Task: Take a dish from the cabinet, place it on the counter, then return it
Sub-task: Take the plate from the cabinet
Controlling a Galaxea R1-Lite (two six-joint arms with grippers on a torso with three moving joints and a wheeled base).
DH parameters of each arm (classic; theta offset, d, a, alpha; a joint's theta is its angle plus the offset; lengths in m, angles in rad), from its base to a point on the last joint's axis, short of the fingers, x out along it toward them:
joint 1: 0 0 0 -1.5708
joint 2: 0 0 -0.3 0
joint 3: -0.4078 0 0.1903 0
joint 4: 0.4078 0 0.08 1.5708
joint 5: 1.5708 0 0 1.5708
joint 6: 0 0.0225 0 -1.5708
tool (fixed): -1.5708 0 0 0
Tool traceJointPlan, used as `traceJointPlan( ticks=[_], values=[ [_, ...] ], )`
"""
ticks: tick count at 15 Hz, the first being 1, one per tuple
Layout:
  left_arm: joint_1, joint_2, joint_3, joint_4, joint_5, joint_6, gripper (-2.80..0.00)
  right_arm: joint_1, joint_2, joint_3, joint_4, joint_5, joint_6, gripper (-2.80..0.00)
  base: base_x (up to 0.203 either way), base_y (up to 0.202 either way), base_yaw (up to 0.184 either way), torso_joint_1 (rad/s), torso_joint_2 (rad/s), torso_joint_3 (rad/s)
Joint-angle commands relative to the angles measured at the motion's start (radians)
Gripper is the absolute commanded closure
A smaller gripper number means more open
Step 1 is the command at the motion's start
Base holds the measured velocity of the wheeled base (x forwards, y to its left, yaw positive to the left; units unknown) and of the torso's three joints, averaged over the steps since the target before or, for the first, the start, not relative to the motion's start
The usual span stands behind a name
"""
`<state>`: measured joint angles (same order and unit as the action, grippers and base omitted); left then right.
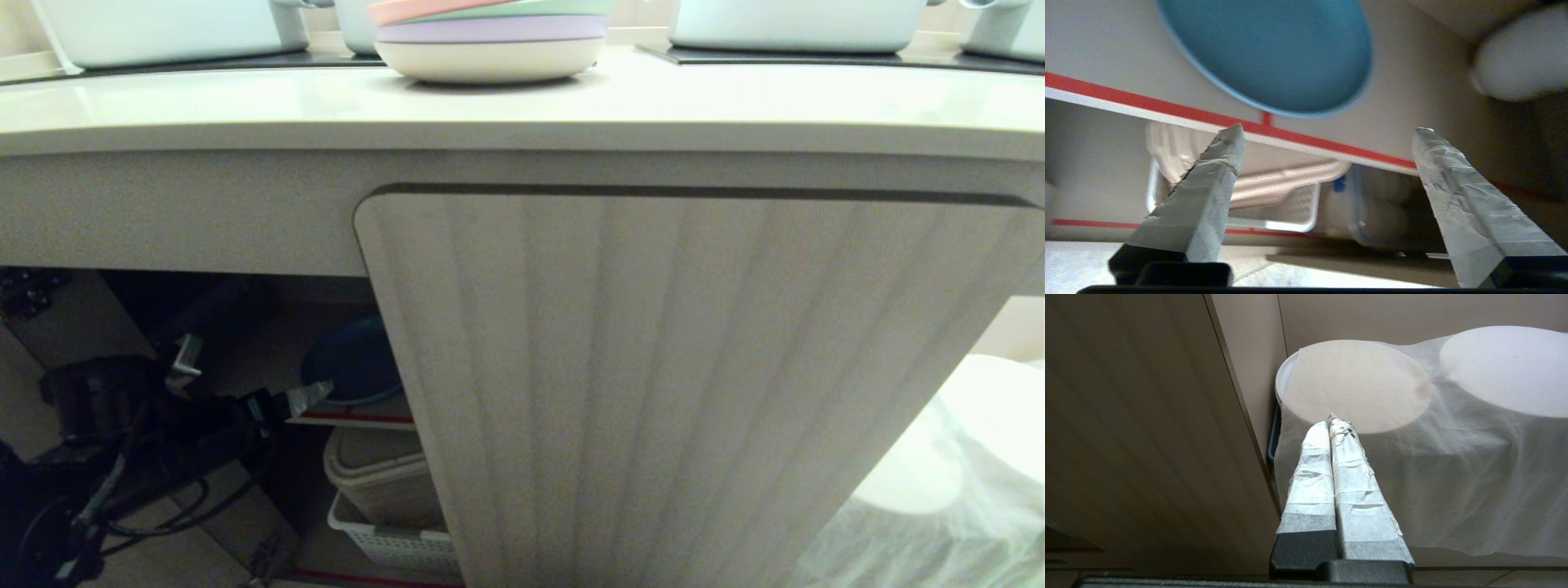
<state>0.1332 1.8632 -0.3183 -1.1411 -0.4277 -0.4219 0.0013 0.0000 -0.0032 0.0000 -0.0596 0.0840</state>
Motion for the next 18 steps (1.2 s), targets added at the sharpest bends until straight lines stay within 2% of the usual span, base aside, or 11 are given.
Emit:
traceJointPlan(
  ticks=[1, 6, 8, 10, 18],
  values=[
    [0.000, 0.029, -0.022, -0.006, 0.027, 0.003, -2.80, 0.000, 0.000, 0.000, 0.000, 0.000, 0.000, 0.00, 0.000, 0.000, 0.000, 0.000, 0.00, 0.000],
    [-0.001, 0.064, -0.056, -0.005, 0.049, 0.092, -2.80, 0.000, 0.000, 0.000, 0.000, 0.000, 0.000, 0.00, 0.000, 0.000, 0.000, 0.000, 0.00, 0.000],
    [-0.003, 0.098, -0.066, -0.006, 0.102, 0.123, -2.80, 0.000, 0.000, 0.000, 0.000, 0.000, 0.000, 0.00, 0.000, 0.000, 0.000, 0.000, 0.00, 0.000],
    [-0.001, 0.120, -0.083, -0.006, 0.146, 0.124, -2.80, 0.000, 0.000, 0.000, 0.000, 0.000, 0.000, 0.00, 0.000, 0.000, 0.000, 0.000, 0.00, 0.000],
    [0.000, 0.198, -0.183, -0.006, 0.228, 0.120, -2.80, 0.000, 0.000, 0.000, 0.000, 0.000, 0.000, 0.00, 0.000, 0.000, 0.000, 0.000, 0.00, 0.000]
  ],
)
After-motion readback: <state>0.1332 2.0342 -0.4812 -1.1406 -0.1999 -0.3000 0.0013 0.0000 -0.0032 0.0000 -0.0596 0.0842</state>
